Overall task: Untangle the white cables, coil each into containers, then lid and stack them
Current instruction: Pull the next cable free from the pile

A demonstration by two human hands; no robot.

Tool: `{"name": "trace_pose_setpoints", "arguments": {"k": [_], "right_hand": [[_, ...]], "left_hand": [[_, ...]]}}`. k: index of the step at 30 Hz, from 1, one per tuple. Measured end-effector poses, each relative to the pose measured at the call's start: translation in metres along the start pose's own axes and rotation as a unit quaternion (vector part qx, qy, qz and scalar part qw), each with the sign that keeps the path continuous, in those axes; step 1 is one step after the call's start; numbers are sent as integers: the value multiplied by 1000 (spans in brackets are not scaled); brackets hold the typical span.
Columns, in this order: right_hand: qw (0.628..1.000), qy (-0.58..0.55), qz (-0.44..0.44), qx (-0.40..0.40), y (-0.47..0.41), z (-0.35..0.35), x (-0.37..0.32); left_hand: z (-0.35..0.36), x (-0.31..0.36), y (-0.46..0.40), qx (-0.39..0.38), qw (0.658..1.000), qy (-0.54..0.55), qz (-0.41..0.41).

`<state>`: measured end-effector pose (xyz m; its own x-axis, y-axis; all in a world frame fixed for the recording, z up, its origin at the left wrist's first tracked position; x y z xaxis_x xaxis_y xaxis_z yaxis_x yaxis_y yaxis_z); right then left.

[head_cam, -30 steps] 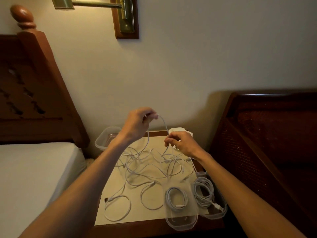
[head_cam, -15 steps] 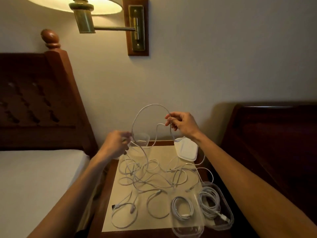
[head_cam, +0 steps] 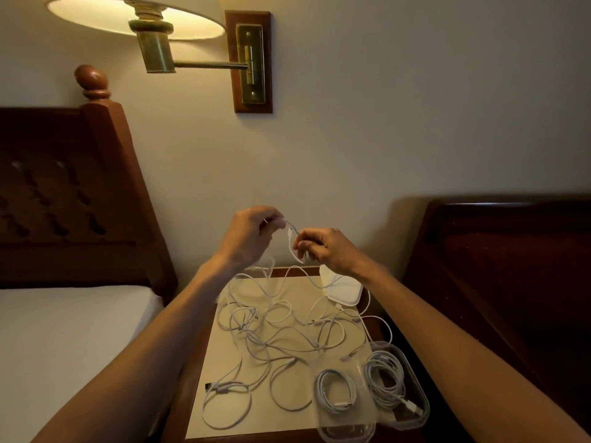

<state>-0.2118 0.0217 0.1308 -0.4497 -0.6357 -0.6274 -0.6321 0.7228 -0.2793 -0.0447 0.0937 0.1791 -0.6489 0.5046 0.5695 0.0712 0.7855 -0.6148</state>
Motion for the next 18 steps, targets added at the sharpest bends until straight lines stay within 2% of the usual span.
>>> {"name": "trace_pose_setpoints", "arguments": {"k": [3, 6, 8, 10, 14, 18], "right_hand": [[1000, -19, 18, -1, 12, 12, 19], [998, -49, 31, -2, 24, 19, 28], [995, -97, 31, 17, 31, 12, 20], [984, -169, 27, 39, 33, -4, 5], [938, -341, 52, -35, 27, -40, -31], [878, -461, 100, -80, 17, -60, -59]], "left_hand": [[-22, 12, -4, 55, 997, -15, 50], [-47, 14, -3, 121, 990, -17, 66], [-62, 7, -1, 168, 985, 0, 49], [-75, -10, 2, 213, 977, 21, -3], [-75, -41, 5, 237, 964, 55, -104], [-62, -40, -3, 211, 967, 53, -132]]}}
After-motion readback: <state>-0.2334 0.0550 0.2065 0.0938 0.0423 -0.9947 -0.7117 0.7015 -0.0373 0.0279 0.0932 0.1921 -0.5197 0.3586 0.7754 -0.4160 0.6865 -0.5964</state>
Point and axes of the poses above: each hand's wrist, its own y-axis away from the middle knuckle, its own z-axis out of the palm, x = y × z, the point moved 3 cm from there along -y, towards the middle knuckle, and after that the axes turned 8 degrees about y, right-handed, at the moved point
